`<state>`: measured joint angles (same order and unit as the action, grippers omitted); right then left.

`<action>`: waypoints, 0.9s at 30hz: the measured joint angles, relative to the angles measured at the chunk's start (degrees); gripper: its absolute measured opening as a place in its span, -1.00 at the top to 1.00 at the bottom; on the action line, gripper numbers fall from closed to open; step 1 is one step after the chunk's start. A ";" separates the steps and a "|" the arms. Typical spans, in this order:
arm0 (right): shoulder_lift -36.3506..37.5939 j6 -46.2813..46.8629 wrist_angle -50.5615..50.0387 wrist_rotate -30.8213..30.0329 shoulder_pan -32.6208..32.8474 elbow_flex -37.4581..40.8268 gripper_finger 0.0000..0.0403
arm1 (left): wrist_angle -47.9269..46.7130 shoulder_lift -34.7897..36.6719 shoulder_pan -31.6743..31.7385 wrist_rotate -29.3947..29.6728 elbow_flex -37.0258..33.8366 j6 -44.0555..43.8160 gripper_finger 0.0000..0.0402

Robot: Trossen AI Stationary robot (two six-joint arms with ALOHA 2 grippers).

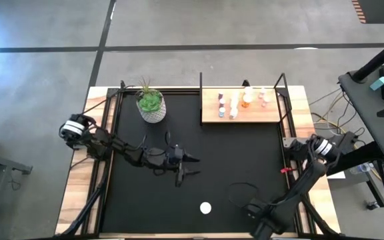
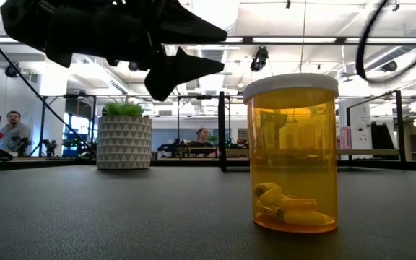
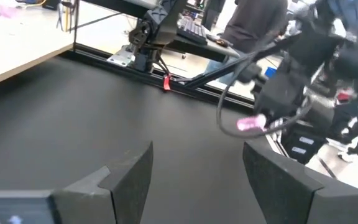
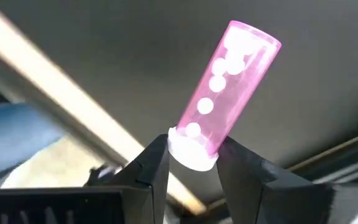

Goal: Pick and place medicine bottles onto shelf by color
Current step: Put the pink pill bottle on the shelf aligned with the other pink pill bottles

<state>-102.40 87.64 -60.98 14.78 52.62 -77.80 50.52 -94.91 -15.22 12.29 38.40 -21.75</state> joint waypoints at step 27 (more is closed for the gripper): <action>6.68 -46.96 0.15 -1.28 -17.89 -17.23 0.45 | 8.88 -21.35 -9.90 -1.28 22.71 42.43 -0.16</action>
<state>-95.72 40.68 -60.83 13.51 34.73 -95.03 59.40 -116.26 -25.12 11.02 61.10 20.68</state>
